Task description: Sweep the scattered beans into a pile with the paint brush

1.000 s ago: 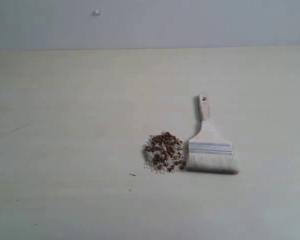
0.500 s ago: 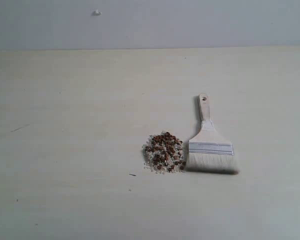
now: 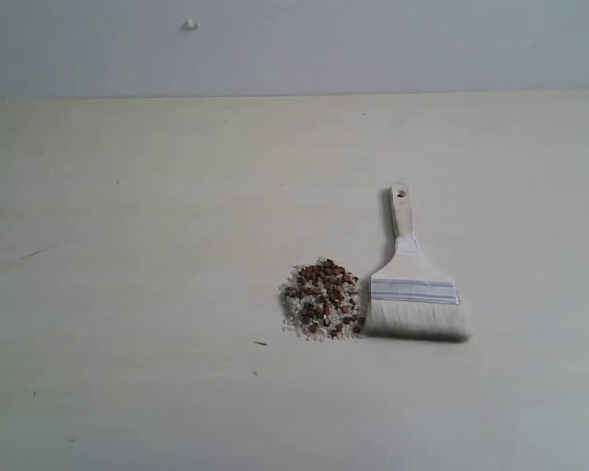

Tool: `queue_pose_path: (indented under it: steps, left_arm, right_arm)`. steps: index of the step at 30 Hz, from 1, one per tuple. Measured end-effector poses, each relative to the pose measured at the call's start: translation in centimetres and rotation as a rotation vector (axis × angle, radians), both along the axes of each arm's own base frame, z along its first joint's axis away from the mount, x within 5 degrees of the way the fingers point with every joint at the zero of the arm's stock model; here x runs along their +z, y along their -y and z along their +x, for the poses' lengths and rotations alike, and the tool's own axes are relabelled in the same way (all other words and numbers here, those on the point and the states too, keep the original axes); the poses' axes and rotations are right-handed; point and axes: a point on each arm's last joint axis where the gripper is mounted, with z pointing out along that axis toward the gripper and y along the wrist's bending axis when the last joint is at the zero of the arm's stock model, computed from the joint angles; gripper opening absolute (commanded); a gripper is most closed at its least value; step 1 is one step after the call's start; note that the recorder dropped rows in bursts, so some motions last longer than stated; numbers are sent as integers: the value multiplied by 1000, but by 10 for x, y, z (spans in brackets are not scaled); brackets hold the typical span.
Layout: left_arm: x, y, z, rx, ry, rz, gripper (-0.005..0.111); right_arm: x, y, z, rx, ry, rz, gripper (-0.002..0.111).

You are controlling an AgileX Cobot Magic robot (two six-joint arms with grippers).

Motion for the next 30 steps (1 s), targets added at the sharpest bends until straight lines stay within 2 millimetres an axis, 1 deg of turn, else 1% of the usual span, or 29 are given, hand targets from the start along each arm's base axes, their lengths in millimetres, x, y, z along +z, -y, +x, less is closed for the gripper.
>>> queue_pose_path:
  steps: [7, 14, 21, 30]
  left_arm:
    - [0, 0, 0, 0, 0, 0, 0]
    - [0, 0, 0, 0, 0, 0, 0]
    - [0, 0, 0, 0, 0, 0, 0]
    - [0, 0, 0, 0, 0, 0, 0]
  right_arm:
    - [2, 0, -3, -9, 27, -93, 0]
    - [1, 2, -9, -33, 43, -102, 0]
    - [0, 2, -10, -40, 35, -131, 0]
    - [0, 2, -10, -39, 36, -127, 0]
